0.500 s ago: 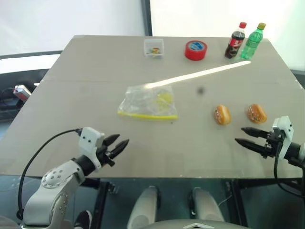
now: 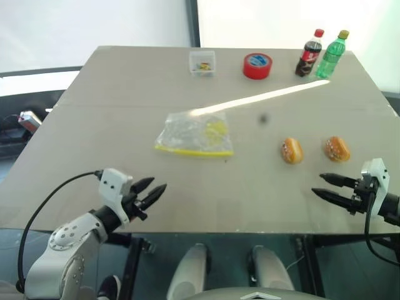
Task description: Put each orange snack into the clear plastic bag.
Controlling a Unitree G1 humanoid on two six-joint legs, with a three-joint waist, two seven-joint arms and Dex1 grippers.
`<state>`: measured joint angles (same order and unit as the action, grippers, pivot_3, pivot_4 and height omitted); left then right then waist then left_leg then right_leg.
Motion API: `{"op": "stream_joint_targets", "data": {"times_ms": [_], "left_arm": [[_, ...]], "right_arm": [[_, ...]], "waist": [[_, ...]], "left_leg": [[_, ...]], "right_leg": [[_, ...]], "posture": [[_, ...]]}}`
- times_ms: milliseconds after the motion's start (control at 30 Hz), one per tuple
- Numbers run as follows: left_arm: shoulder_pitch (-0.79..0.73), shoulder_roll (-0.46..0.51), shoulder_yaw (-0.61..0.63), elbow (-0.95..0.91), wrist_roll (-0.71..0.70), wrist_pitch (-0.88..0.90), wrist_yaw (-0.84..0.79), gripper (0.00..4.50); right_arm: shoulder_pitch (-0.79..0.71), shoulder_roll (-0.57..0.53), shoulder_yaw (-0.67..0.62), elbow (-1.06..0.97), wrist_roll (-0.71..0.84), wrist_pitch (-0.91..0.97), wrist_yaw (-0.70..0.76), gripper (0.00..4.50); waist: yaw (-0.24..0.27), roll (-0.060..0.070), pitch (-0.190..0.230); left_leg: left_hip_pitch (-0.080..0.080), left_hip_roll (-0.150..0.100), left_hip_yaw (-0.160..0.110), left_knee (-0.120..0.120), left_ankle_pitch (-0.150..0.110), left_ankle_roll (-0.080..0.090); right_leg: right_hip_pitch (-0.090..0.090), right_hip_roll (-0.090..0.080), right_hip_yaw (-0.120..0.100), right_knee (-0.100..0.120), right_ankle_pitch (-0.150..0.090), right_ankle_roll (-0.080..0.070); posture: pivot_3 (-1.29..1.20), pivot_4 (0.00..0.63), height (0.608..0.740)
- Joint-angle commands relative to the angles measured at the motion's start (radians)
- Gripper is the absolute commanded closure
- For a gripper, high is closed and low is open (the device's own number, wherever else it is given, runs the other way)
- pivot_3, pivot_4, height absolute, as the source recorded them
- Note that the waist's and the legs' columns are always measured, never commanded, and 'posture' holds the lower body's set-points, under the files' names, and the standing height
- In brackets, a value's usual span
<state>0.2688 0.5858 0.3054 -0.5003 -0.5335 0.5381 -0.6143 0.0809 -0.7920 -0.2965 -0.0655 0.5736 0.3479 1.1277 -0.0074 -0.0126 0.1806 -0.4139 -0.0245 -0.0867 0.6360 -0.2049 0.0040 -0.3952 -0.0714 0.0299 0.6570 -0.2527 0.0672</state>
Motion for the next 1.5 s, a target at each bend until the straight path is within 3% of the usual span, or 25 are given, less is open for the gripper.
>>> {"op": "stream_joint_targets", "data": {"times_ms": [33,333,467,633,900,1133,1367,1500], "left_arm": [[-0.012,0.010,0.013,-0.017,0.000,-0.020,-0.007,2.19],[-0.037,0.005,0.010,-0.003,-0.001,-0.016,-0.001,2.19],[-0.120,0.004,0.039,0.069,-0.009,0.055,0.071,2.19],[-0.349,0.013,0.053,0.254,-0.044,0.129,0.102,2.19],[-0.643,0.049,-0.051,0.634,-0.001,0.154,-0.049,2.19],[-0.843,0.034,-0.180,0.958,0.114,0.047,-0.181,2.19],[-0.976,-0.015,-0.224,1.210,0.186,-0.035,-0.261,2.19],[-1.017,-0.036,-0.210,1.270,0.204,-0.065,-0.275,3.38]], "right_arm": [[0.000,-0.012,-0.040,-0.033,0.018,-0.003,0.002,1.49],[0.000,-0.009,-0.038,-0.040,0.014,-0.011,-0.001,1.49],[-0.032,-0.004,-0.015,-0.115,0.036,0.013,-0.016,1.49],[-0.160,0.011,0.046,-0.238,0.073,0.090,-0.077,1.49],[-0.348,0.009,0.154,-0.352,0.063,0.191,-0.167,1.49],[-0.374,0.019,0.195,-0.350,0.037,0.169,-0.168,1.49],[-0.361,0.037,0.201,-0.351,0.020,0.154,-0.175,1.49],[-0.361,0.044,0.199,-0.355,0.020,0.153,-0.181,1.49]], "waist": [[0.000,0.000,0.000],[0.000,0.000,0.000],[0.000,0.000,0.000],[-0.003,0.000,0.000],[-0.004,-0.001,0.000],[-0.002,-0.001,0.001],[-0.003,-0.001,0.000],[-0.004,-0.001,0.000]], "left_leg": [[0.000,0.000,0.000,0.000,0.000,0.000],[0.000,0.000,0.000,0.000,0.000,0.000],[0.000,0.000,0.000,0.000,0.000,0.000],[0.000,0.000,-0.002,0.001,0.000,0.000],[-0.001,-0.005,-0.003,0.001,0.000,0.000],[-0.002,-0.006,-0.003,0.000,0.000,0.000],[-0.001,-0.006,-0.003,0.000,0.000,0.000],[-0.001,-0.006,-0.003,0.000,0.000,0.000]], "right_leg": [[0.000,0.000,0.000,0.000,0.000,0.000],[0.000,0.000,0.000,0.000,0.000,0.000],[0.000,0.000,0.000,0.001,0.000,0.000],[0.000,0.002,-0.002,0.002,0.002,0.005],[-0.001,0.001,-0.003,0.001,0.002,0.005],[-0.001,0.000,-0.003,0.001,0.002,0.005],[-0.001,0.000,-0.003,0.002,0.003,0.005],[-0.001,0.000,-0.003,0.003,0.003,0.005]], "posture": [[0.00,0.150,0.740],[0.00,0.150,0.740],[0.00,0.150,0.740],[0.00,0.150,0.740],[0.00,0.150,0.740],[0.00,0.150,0.740],[0.00,0.150,0.740],[0.00,0.150,0.740]]}}
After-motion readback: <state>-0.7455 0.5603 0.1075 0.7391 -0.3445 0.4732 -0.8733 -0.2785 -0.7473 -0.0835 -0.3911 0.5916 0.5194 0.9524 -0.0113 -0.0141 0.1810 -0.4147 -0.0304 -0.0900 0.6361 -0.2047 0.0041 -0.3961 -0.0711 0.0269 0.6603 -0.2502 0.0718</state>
